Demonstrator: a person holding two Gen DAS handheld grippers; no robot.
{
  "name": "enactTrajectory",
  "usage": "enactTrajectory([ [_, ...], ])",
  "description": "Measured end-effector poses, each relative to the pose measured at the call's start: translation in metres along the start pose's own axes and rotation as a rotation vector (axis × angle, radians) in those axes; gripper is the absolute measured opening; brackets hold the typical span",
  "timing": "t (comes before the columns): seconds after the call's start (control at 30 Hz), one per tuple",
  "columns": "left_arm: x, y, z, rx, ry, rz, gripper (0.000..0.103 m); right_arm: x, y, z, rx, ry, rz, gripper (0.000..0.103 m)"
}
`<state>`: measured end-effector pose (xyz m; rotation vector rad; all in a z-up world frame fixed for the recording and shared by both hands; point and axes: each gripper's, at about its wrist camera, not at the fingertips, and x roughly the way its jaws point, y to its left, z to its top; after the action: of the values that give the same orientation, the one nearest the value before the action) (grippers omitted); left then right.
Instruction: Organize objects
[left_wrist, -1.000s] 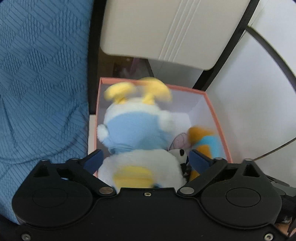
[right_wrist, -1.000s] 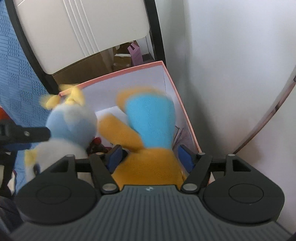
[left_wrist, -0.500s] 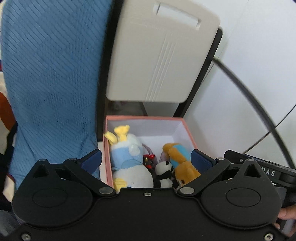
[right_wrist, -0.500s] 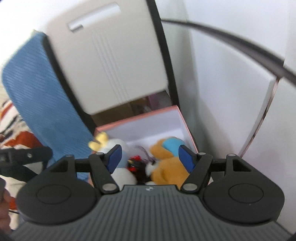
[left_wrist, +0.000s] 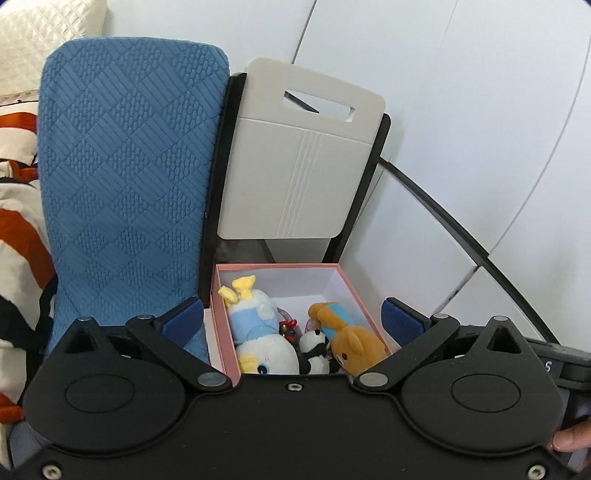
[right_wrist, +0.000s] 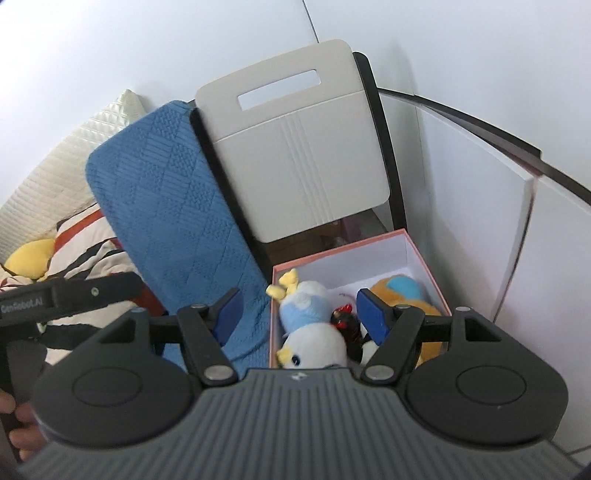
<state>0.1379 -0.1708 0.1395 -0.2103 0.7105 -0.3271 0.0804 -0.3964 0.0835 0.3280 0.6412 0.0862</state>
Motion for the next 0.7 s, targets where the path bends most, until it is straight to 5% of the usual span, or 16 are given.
enactTrajectory([
  [0.7, -0.048, -0.002, -0.078, 0.038, -0.03, -0.004, 0.103, -0.029, 0.015, -0.083, -0.036, 0.051, -0.011, 0.07],
])
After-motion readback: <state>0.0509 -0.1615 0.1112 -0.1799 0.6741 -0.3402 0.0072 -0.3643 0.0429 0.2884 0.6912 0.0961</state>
